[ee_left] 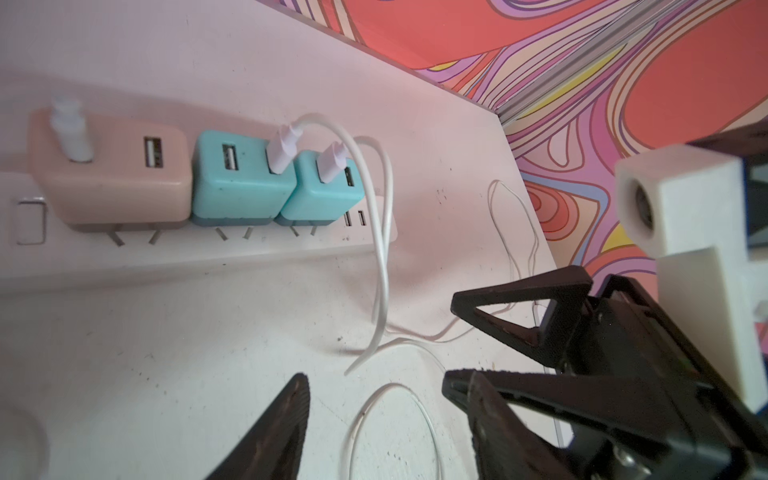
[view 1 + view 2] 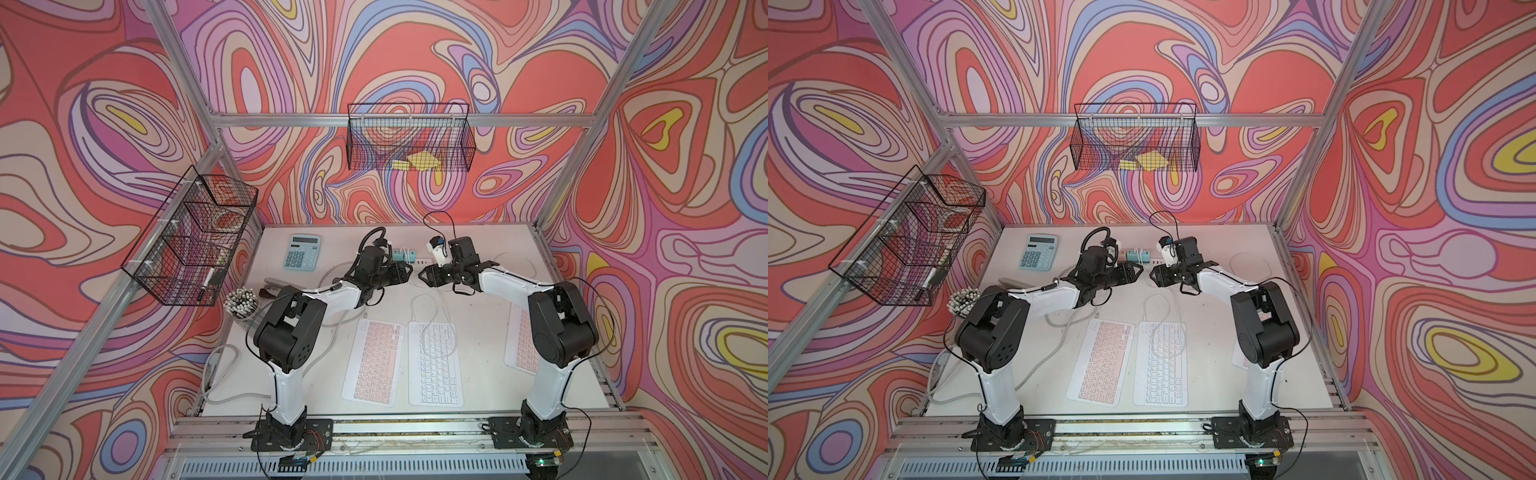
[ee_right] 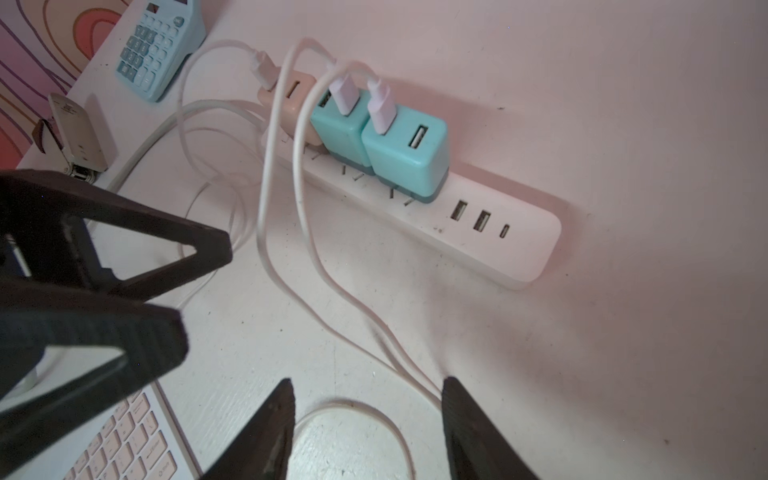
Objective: Unplug the wireless keyboard
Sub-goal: Move the keyboard to the center of the board.
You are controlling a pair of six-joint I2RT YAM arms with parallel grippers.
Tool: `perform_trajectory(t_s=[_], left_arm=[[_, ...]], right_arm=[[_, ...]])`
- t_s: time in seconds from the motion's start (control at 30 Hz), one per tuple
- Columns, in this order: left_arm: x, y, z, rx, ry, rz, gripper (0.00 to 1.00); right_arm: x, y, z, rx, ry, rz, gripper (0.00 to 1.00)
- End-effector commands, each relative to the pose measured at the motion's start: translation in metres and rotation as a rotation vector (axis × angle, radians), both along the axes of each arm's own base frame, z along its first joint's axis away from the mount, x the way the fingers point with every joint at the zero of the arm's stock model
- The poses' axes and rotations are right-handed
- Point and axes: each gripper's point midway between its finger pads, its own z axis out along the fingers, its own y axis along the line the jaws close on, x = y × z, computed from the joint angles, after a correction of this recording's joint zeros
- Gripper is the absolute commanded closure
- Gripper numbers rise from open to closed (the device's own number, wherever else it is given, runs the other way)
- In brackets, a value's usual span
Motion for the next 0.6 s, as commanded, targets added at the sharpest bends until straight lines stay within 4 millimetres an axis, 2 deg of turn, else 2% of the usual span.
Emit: perform_trajectory(t_s=[0.0, 0.3, 0.57], left_arm=[[0.014, -0.010, 0.002, 0.019, -0.038, -0.014, 0.43], [0.016, -0.013, -0.015, 0.060, -0.033, -0.041, 0.49], [0.014, -0.014, -0.026, 0.080, -0.033, -0.069, 0.59]], right_arm=[[0.001, 0.007, 0.004, 0.030, -0.016, 0.017, 0.42], [-0.004, 0.004, 0.001, 0.026, -0.019, 0.009, 0.42], [-0.001, 0.002, 0.001, 0.025, -0.023, -0.006, 0.41]])
